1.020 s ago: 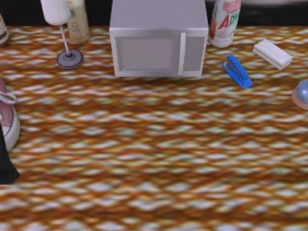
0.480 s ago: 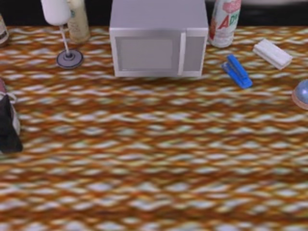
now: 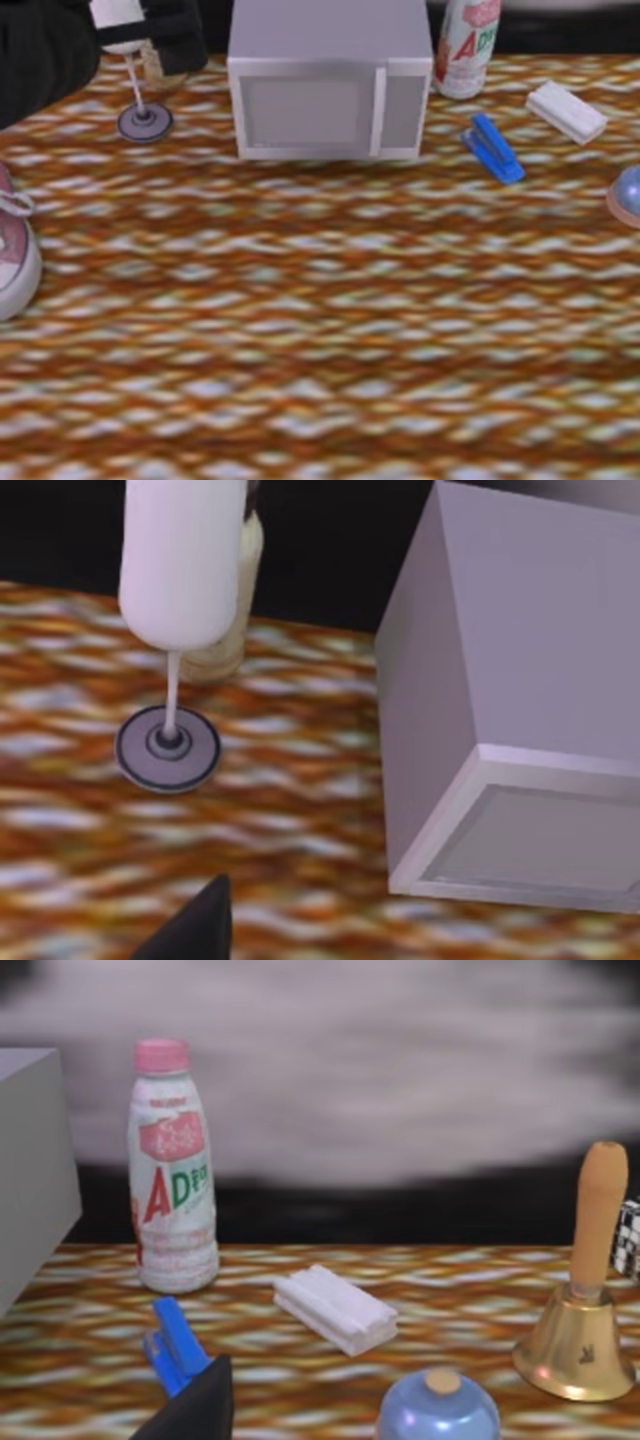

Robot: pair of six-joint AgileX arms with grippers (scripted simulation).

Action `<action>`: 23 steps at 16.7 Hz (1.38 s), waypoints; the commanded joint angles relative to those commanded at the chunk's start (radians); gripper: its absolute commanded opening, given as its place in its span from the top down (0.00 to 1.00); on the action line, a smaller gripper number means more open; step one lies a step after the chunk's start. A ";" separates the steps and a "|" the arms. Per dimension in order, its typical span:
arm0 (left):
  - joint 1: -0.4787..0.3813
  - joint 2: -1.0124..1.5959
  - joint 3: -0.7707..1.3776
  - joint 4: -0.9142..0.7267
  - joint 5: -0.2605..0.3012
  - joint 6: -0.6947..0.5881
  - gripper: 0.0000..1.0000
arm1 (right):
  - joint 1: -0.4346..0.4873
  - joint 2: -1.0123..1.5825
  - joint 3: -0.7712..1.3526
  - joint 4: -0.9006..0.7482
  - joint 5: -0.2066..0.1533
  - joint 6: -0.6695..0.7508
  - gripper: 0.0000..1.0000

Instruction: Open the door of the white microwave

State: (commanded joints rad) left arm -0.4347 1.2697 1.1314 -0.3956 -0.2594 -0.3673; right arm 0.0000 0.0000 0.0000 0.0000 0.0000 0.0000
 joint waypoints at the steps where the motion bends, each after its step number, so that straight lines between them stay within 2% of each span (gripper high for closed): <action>1: -0.035 0.115 0.102 -0.027 -0.021 -0.033 0.00 | 0.000 0.000 0.000 0.000 0.000 0.000 0.00; 6: -0.193 0.614 0.528 -0.163 -0.115 -0.174 0.00 | 0.000 0.000 0.000 0.000 0.000 0.000 0.00; 11: -0.296 0.915 0.767 -0.277 -0.177 -0.255 0.00 | 0.000 0.000 0.000 0.000 0.000 0.000 0.00; 18: -0.318 0.978 0.822 -0.307 -0.191 -0.271 0.00 | 0.000 0.000 0.000 0.000 0.000 0.000 0.00; 23: -0.294 1.054 0.873 -0.268 -0.177 -0.248 0.00 | 0.000 0.000 0.000 0.000 0.000 0.000 0.00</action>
State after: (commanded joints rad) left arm -0.7283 2.3237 2.0040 -0.6631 -0.4359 -0.6157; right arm 0.0000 0.0000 0.0000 0.0000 0.0000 0.0000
